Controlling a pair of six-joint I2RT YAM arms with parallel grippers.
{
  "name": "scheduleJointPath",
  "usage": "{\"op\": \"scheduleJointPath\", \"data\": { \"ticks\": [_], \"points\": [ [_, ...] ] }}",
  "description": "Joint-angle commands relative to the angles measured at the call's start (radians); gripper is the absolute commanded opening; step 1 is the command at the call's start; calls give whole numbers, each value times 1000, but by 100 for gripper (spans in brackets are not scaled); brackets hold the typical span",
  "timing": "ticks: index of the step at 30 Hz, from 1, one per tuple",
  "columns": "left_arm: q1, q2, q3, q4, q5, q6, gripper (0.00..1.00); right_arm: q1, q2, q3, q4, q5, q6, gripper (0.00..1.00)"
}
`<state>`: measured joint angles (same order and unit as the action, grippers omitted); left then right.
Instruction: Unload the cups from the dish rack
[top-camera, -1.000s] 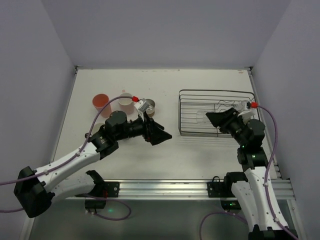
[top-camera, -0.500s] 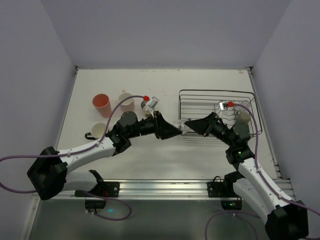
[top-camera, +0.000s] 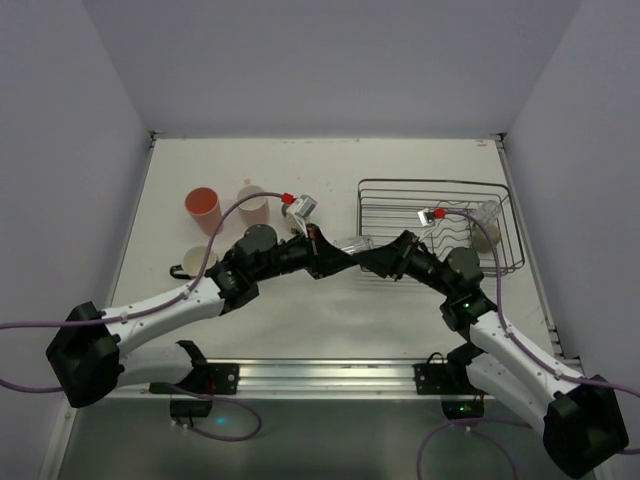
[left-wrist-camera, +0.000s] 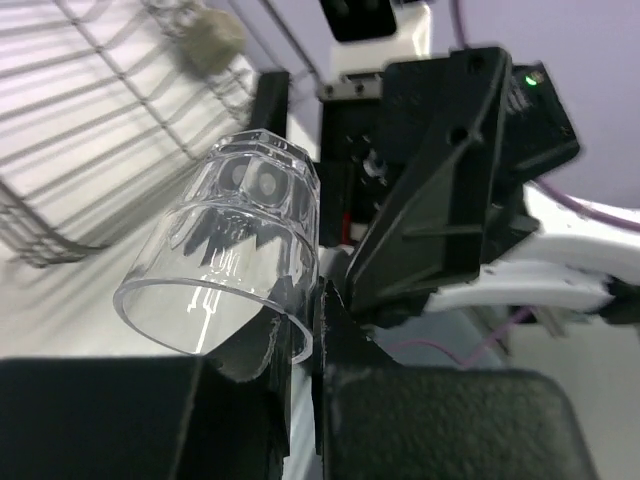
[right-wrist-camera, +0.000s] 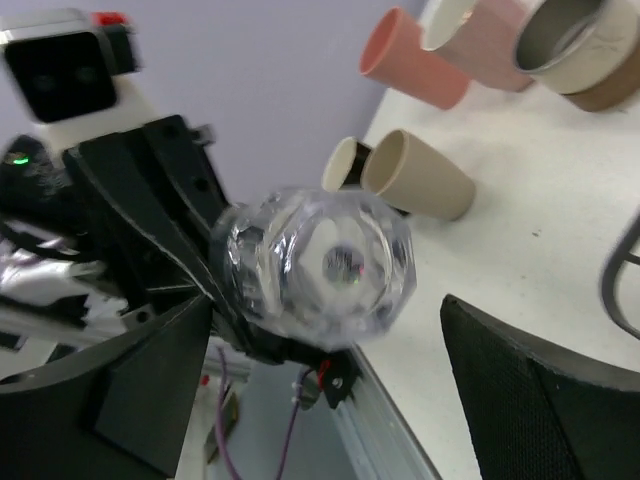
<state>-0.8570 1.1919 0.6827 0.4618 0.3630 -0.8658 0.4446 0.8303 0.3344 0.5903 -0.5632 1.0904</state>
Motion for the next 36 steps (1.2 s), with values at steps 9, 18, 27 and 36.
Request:
{"op": "scheduleJointPath", "data": {
  "ticks": [9, 18, 27, 36],
  "points": [
    [-4, 118, 365, -1080, -525, 480, 0, 9, -158, 152, -627, 381, -372, 99],
    [-4, 359, 511, -1216, -607, 591, 4, 9, -211, 129, -665, 436, -408, 99],
    [42, 471, 546, -1213, -585, 646, 11, 11, -211, 98, -644, 437, -414, 99],
    [90, 514, 572, -1215, -587, 665, 35, 11, -218, 97, -641, 442, -417, 99]
  ]
}}
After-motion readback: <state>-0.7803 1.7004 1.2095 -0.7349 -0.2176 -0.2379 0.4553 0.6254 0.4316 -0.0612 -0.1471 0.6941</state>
